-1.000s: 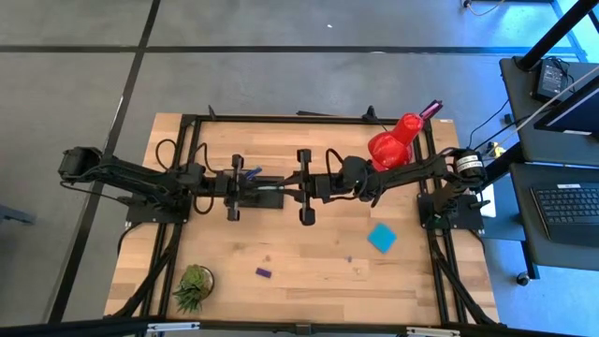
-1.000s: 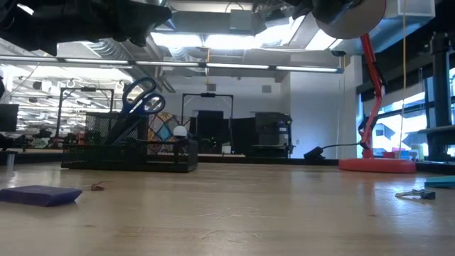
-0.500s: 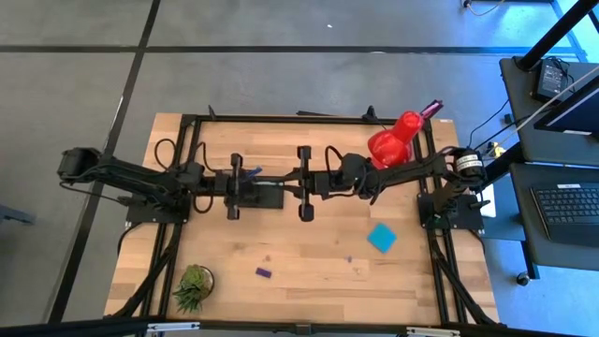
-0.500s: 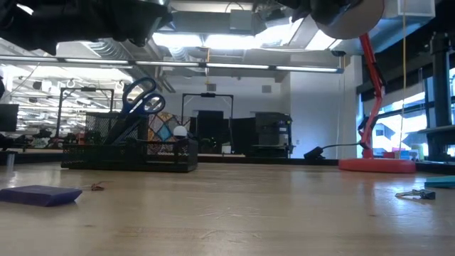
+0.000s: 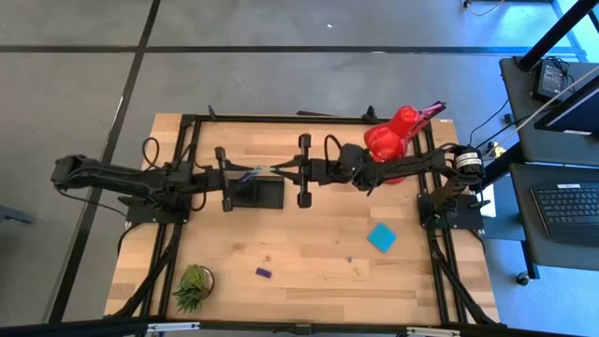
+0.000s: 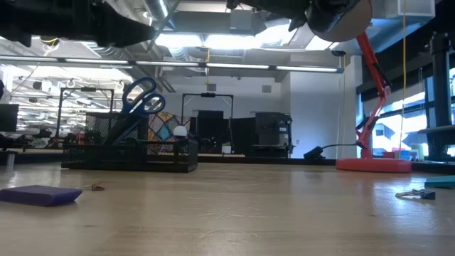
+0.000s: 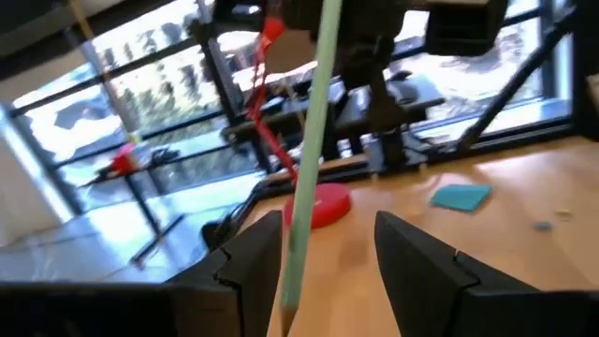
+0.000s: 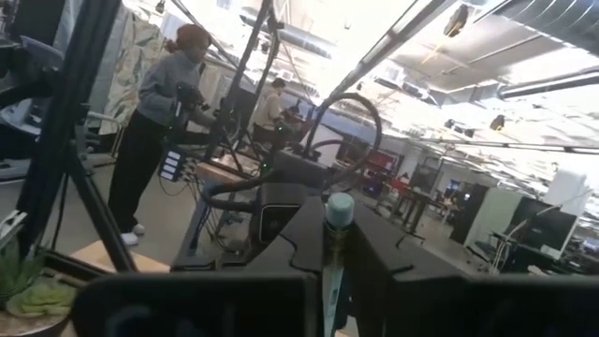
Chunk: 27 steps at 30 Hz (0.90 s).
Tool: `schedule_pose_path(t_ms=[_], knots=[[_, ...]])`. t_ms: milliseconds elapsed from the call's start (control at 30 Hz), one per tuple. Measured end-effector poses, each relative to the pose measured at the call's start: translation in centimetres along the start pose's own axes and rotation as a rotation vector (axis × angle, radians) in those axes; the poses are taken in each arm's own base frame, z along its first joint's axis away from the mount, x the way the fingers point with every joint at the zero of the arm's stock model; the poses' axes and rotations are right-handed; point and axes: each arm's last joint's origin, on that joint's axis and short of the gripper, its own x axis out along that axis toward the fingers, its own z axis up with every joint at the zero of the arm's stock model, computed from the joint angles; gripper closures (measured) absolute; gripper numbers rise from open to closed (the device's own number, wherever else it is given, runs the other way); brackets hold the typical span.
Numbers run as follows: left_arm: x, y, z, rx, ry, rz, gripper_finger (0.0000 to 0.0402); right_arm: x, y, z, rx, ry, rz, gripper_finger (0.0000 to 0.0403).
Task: Pick and place office supplies into organizer
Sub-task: Put the blue pencil into the black desk organizer
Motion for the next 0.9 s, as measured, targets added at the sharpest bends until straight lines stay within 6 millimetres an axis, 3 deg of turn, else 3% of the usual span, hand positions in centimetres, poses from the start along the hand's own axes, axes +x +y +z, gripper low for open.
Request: schedule_pose_path(t_ms=[267,700,900], knots=[[-1.3,1.0,0.7,-0.021,-0.018,0.158,0.0236,-0.1,-0.9,-0.7,0.02,0.003,-0.026,0.0376],[-1.8,1.4,1.2,0.006,-0.044,0.2,0.0239,0.2,-1.2,-6.6,0.142,-0.018,-0.081,0.0376],[-1.8,1.3,1.1,0.008,-0.043,0.199,0.0238,1.8,-1.2,-9.2,0.244,-0.01,-0.024,0.0376]])
